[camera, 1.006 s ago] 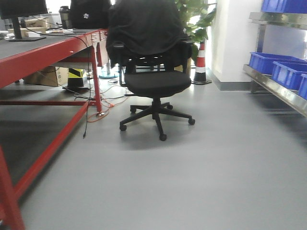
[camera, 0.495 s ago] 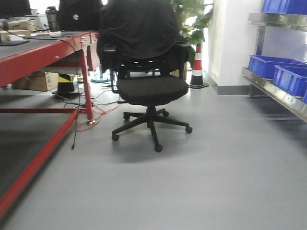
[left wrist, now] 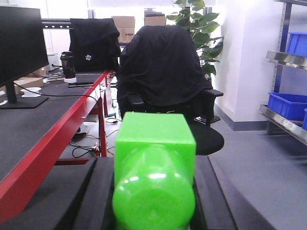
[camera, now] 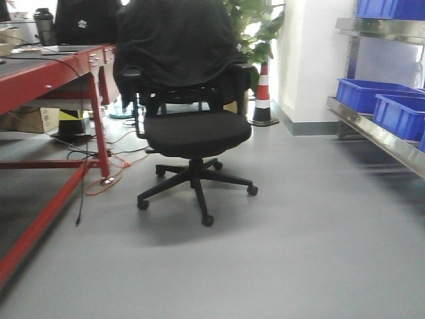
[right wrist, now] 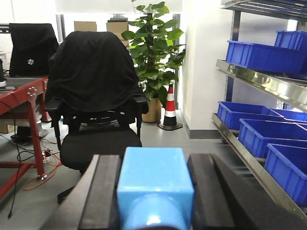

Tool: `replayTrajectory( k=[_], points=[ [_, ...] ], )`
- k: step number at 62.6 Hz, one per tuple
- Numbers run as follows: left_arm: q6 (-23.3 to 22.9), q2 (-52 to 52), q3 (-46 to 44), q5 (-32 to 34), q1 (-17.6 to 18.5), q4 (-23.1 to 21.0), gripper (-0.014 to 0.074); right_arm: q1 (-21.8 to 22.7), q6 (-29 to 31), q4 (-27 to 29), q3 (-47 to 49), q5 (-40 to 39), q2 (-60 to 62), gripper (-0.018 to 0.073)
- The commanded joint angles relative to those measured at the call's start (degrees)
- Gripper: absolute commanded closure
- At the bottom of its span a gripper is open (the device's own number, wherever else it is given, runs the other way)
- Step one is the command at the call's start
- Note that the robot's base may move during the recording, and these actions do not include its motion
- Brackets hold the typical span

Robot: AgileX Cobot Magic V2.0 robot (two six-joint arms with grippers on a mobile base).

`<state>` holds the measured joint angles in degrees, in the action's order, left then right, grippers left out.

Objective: Grab block from conveyor and place in blue bin

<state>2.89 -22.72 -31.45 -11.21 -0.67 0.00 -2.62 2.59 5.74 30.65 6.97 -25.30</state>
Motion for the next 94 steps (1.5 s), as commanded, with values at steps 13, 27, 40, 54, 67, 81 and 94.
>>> replayTrajectory(
  k=[13, 27, 40, 54, 67, 81, 94],
  points=[
    [-0.1, 0.2, 0.1, 1.5, -0.3, 0.0, 0.0708, 0.2, 0.0, -0.5, -0.2, -1.4, 0.3, 0.0721],
    [-0.1, 0.2, 0.1, 1.5, -0.3, 0.0, 0.0708, 0.2, 0.0, -0.5, -0.2, -1.4, 0.3, 0.0721],
    [-0.1, 0.2, 0.1, 1.5, -0.3, 0.0, 0.0708, 0.2, 0.0, -0.5, -0.2, -1.4, 0.3, 0.0721],
    [-0.1, 0.2, 0.1, 1.5, -0.3, 0.0, 0.0708, 0.2, 0.0, -0.5, -0.2, -1.4, 0.3, 0.0721],
    [-0.1, 0.2, 0.1, 1.5, -0.3, 0.0, 0.0708, 0.2, 0.0, -0.5, -0.2, -1.4, 0.3, 0.0721],
    [-0.1, 0.2, 0.1, 1.5, -0.3, 0.0, 0.0708, 0.2, 0.0, -0.5, -0.2, -1.4, 0.3, 0.0721],
    [-0.1, 0.2, 0.1, 1.5, -0.3, 0.0, 0.0708, 0.2, 0.0, -0.5, -0.2, -1.4, 0.3, 0.0721]
  ],
)
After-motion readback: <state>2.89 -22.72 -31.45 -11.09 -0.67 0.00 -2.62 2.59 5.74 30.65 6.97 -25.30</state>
